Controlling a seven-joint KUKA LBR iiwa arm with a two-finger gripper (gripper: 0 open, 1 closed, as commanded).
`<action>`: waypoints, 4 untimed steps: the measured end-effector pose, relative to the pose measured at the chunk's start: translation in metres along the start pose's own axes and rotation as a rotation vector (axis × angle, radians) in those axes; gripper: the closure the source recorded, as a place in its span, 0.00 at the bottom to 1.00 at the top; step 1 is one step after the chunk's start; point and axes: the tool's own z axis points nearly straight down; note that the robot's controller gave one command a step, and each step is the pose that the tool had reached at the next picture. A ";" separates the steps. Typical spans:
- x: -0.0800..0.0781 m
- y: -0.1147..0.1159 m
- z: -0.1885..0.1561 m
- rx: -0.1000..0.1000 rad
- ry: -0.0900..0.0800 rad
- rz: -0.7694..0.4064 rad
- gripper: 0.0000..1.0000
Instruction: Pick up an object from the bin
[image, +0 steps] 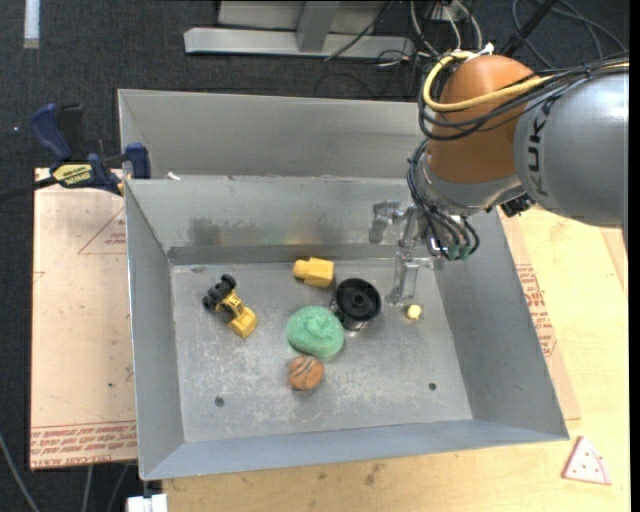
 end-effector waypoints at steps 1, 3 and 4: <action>-0.002 0.000 -0.005 0.000 -0.008 0.000 0.00; 0.002 0.022 0.098 0.001 -0.005 -0.003 0.00; 0.021 0.035 0.112 0.000 -0.006 0.019 0.00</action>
Offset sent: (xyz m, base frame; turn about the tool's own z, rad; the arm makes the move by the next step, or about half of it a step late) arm 0.0080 0.0123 -0.0912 -0.0925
